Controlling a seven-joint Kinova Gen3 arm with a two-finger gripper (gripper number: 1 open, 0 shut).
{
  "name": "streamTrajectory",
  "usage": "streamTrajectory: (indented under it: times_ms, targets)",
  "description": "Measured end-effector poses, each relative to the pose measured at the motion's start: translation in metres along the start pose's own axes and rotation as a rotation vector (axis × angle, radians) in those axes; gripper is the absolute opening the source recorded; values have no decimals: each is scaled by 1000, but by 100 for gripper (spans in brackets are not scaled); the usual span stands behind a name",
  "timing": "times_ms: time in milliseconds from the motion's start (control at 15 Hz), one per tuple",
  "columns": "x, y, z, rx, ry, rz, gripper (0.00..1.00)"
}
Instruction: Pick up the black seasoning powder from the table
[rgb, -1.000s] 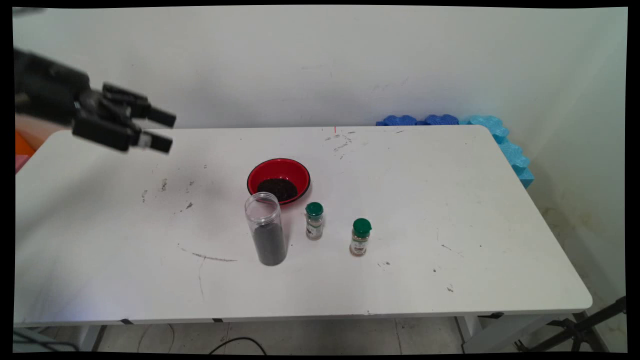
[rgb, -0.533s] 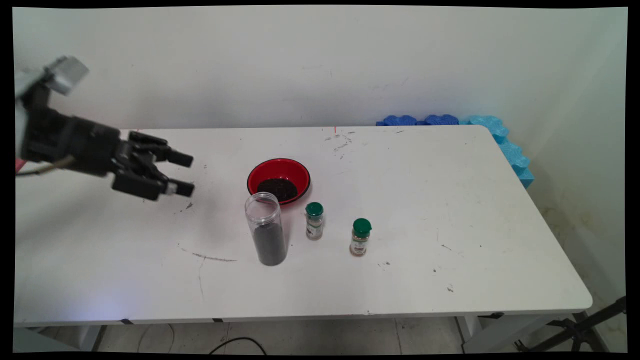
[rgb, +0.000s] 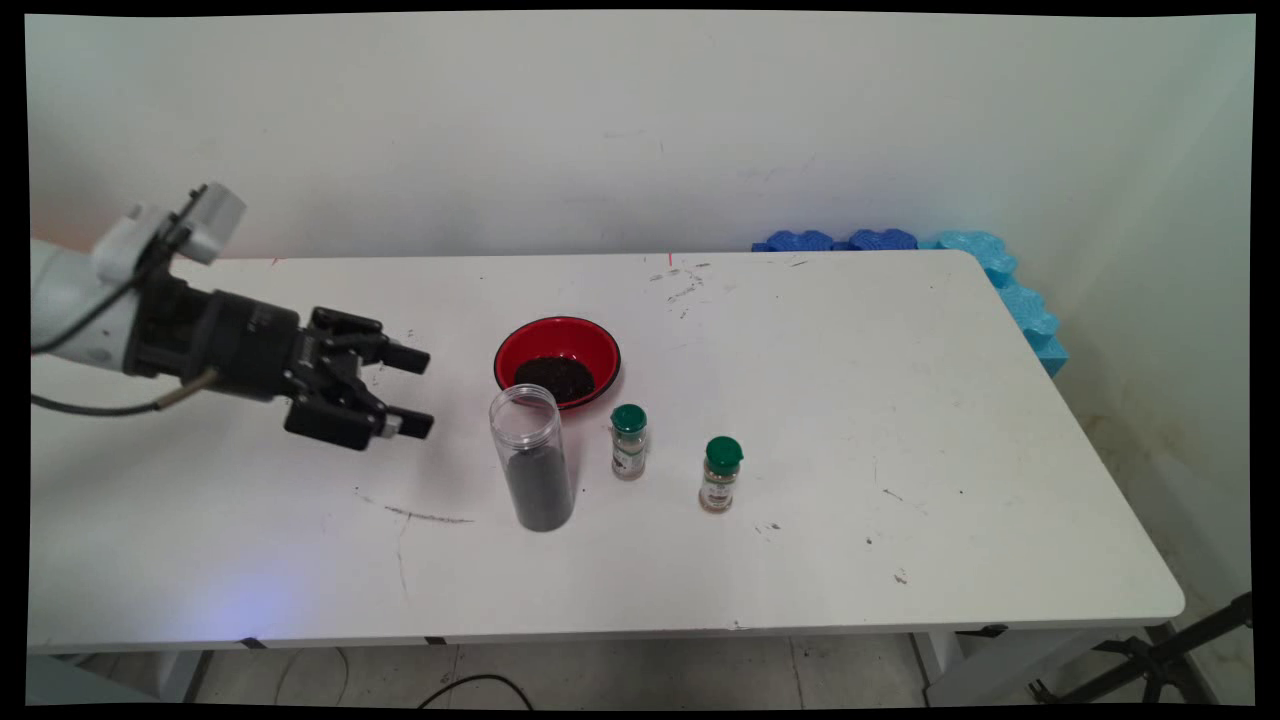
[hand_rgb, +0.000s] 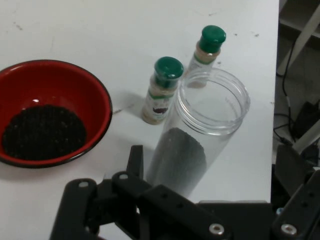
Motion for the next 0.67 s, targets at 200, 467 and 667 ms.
streamTrajectory:
  times_ms: [200, 467, 667]
  targets:
    - [-6, 1, 11, -9, -5, 23, 100]
    - [-13, 1, 31, -14, -13, 58, 100]
    - [-18, 1, 49, -20, -23, 85, 100]
